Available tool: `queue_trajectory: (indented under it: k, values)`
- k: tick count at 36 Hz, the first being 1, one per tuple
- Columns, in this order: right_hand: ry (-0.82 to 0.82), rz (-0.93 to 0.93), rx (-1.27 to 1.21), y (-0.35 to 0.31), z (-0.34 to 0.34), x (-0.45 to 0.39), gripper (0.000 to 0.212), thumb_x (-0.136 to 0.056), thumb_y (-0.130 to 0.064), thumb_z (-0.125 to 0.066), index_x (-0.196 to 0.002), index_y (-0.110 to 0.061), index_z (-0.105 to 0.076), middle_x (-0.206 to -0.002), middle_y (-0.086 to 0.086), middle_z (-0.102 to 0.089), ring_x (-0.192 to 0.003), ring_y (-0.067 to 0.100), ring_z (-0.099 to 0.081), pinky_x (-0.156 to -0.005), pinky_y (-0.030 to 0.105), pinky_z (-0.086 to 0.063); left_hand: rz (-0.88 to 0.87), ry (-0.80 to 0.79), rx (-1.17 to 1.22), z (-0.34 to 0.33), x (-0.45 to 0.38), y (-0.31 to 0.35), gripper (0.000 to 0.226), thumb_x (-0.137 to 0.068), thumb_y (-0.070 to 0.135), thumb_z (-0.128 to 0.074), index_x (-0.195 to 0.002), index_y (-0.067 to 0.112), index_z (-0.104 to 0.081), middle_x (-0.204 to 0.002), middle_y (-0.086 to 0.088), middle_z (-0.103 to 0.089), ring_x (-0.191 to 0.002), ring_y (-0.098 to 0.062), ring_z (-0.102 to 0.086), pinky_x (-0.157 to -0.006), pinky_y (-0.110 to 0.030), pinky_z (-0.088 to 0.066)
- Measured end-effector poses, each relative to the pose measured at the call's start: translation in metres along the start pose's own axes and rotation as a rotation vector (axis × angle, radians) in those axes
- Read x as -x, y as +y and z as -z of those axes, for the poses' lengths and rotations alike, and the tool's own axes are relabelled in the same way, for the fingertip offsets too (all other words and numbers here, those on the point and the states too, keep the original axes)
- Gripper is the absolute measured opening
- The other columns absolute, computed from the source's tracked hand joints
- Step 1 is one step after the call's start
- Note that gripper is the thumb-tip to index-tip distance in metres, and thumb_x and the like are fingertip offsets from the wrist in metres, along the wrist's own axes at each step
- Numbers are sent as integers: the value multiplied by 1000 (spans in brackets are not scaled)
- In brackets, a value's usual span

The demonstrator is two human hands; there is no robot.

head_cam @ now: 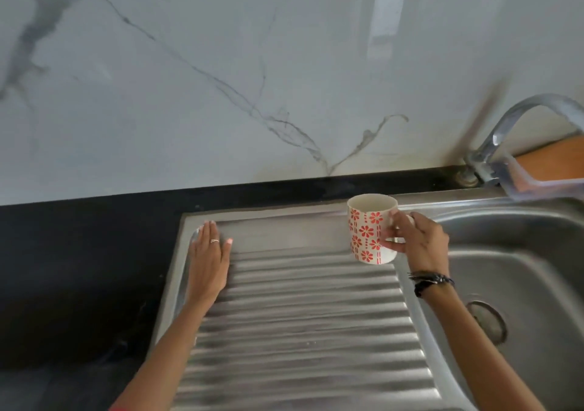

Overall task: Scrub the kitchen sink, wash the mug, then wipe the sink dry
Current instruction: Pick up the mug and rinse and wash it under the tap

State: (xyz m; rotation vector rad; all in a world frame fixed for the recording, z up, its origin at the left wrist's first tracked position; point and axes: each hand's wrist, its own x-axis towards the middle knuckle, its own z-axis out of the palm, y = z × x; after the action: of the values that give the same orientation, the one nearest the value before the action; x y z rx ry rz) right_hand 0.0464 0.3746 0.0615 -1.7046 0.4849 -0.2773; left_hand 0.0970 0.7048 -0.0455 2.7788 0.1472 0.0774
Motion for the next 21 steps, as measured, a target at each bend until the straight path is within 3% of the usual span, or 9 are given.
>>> queue_trajectory:
  k: [5,13,21]
  values:
    - [52,-22,-68,-6,-31,14,20,-95,-19,-52,-88,-1,-60,-77,0,-64,-70,12,-65,-50,14,-55,4,16,-47,-2,1,-9,58,-100,31,-34,-144,-6,-23,-152,-22,-21,-143,-30,-17,-118,-36,-11]
    - [145,-1,-48,-5,-22,13,21,-94,-20,-52,-76,-13,-59,-78,1,-65,-69,14,-66,-52,14,-55,90,5,-63,-17,4,0,64,-100,40,-21,-148,1,-4,-157,-15,-2,-146,-24,-2,-119,-33,0]
    - [270,-23,-64,11,23,3,24,-94,-17,-53,-74,-5,-59,-74,4,-65,-50,-2,-65,-49,13,-54,29,-30,-100,-28,2,32,63,-100,38,-22,-147,-1,-5,-156,-17,-3,-146,-25,-3,-118,-35,-1]
